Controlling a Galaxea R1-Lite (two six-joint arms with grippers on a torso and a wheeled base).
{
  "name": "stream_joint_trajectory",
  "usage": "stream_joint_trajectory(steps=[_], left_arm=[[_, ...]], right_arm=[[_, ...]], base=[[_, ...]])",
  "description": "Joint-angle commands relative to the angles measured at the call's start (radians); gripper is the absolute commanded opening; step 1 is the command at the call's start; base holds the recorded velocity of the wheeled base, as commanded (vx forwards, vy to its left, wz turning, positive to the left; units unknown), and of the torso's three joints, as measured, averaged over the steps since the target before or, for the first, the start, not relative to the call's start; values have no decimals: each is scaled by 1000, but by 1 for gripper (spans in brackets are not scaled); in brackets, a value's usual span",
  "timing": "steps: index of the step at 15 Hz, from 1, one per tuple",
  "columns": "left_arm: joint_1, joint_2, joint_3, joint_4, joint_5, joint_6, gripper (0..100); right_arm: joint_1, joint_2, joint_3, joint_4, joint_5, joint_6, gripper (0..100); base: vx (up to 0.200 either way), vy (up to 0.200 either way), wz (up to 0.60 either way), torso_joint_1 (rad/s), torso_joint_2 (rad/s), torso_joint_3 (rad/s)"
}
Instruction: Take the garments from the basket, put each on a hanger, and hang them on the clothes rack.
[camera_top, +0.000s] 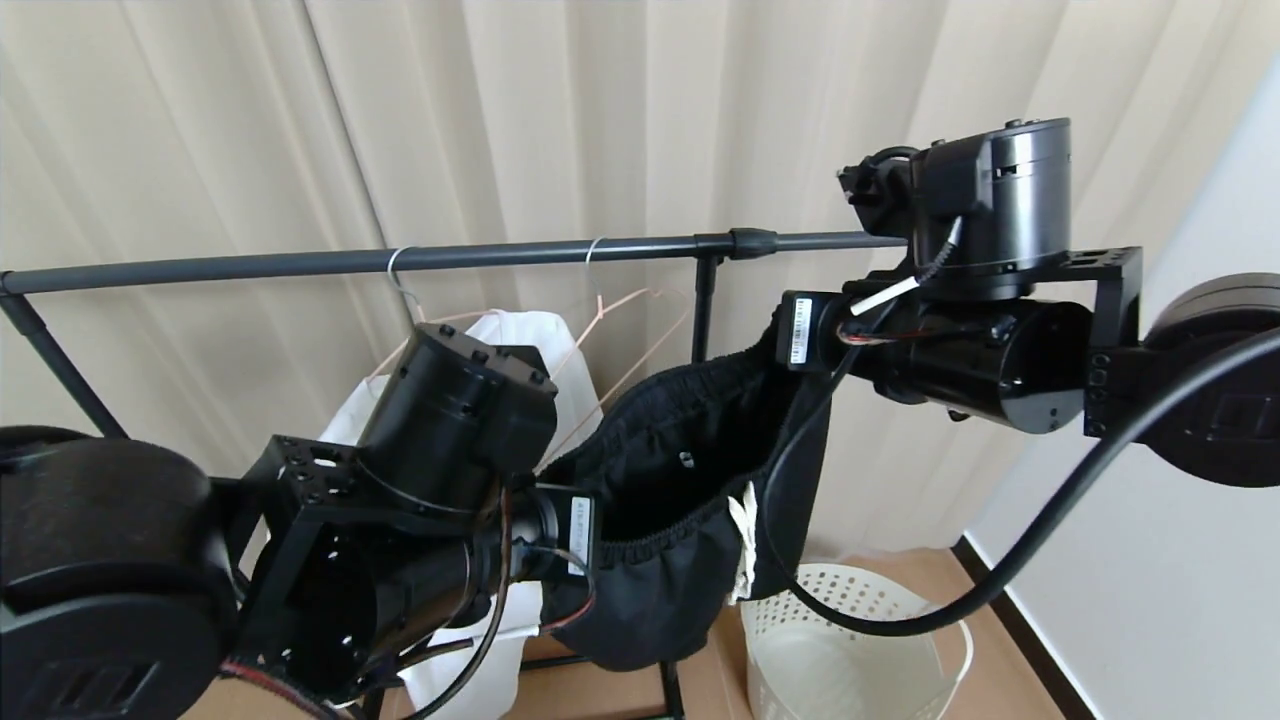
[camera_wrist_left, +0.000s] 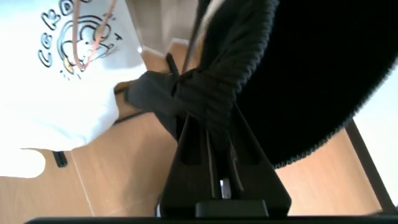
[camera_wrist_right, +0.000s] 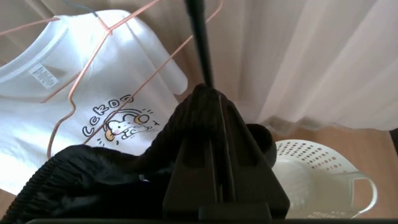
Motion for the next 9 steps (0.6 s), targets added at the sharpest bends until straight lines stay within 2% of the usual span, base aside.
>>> stream_joint_trajectory(steps=[1, 2, 3, 6, 9], left_arm=[[58, 133, -164, -3, 39, 11, 0], [58, 134, -167, -3, 39, 11, 0], [61, 191, -248, -6, 62, 11, 0], [76, 251, -368, -6, 79, 8, 0], [76, 263, -424, -3, 89, 10, 0]], right_arm=[[-26, -143, 145, -1, -19, 0, 0], [-26, -145, 148, -1, -19, 0, 0], [-39, -191, 214, -1, -25, -1, 0], [-45, -232, 305, -11, -42, 3, 0], [-45, -237, 371, -14, -39, 11, 0]], base=[[0, 0, 0, 0, 0, 0], [0, 0, 0, 0, 0, 0], [0, 0, 0, 0, 0, 0], [0, 0, 0, 0, 0, 0], [0, 0, 0, 0, 0, 0]])
